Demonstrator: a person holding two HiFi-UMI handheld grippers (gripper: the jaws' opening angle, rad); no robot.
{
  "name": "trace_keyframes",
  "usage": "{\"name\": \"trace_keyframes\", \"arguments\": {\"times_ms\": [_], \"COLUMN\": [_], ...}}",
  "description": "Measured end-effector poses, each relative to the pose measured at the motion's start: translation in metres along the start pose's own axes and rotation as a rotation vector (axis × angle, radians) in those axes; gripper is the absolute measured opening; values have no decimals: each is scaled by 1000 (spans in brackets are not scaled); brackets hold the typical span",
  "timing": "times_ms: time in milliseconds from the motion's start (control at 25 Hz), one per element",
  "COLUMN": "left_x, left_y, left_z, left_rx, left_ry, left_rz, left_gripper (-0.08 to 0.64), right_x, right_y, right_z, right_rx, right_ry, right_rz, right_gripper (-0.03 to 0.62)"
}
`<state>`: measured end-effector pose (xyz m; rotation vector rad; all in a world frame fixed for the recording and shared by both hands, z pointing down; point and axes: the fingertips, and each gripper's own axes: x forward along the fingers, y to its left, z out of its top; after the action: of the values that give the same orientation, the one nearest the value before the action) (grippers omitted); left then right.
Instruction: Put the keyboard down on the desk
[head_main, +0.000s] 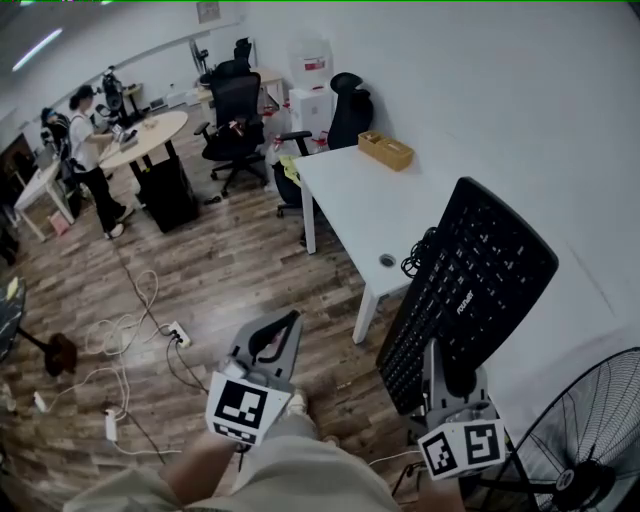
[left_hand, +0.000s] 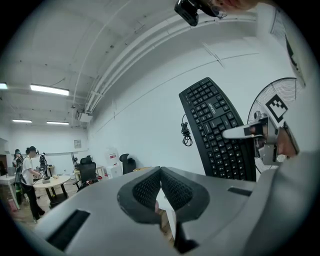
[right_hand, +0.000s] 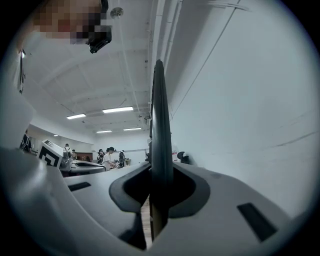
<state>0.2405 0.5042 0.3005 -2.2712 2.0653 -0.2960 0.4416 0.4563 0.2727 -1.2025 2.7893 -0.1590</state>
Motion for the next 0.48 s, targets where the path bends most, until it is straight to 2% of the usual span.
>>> {"name": "trace_keyframes", "arguments": {"times_ms": [160, 480], "left_x": [7, 49], "left_y": [-1, 36], "left_z": [-2, -18], "left_rx": [-7, -24], "left_ry": [-9, -23], "left_rz": [-2, -12], "left_gripper": [23, 23], "right_x": [5, 63], "right_y": [-3, -7], "right_z": [-4, -21], "right_rx": [-5, -20], "right_ry": [10, 31], "right_rz": [16, 9], "right_gripper": [86, 86]}}
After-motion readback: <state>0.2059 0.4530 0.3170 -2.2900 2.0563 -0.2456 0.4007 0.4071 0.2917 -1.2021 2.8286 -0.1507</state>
